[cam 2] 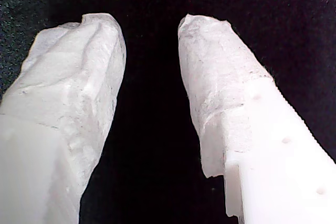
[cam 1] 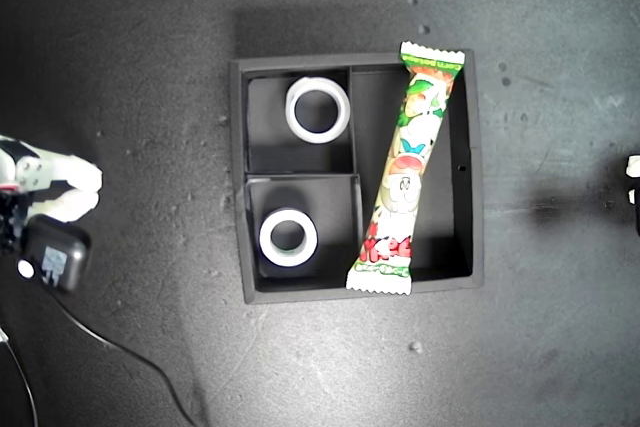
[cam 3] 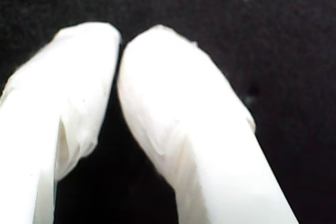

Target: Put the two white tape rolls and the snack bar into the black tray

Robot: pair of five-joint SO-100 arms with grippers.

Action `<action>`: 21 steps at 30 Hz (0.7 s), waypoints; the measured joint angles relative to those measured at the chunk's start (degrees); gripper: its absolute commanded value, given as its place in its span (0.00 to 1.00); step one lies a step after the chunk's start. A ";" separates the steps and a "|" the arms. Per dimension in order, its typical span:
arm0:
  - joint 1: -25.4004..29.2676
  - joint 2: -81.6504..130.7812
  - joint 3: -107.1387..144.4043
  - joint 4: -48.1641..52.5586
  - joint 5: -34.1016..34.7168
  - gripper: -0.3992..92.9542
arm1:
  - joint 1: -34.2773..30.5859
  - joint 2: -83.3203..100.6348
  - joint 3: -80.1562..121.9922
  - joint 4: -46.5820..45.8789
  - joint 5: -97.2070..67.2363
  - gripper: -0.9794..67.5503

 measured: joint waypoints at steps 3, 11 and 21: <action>0.00 0.00 0.00 1.76 -0.97 0.01 | 0.00 0.00 0.00 0.00 0.00 0.11; 0.62 0.00 0.00 3.43 -5.01 0.01 | 0.00 0.00 0.00 0.18 0.00 0.11; 0.97 0.00 0.00 3.52 4.57 0.01 | 0.00 0.09 0.00 0.18 0.00 0.11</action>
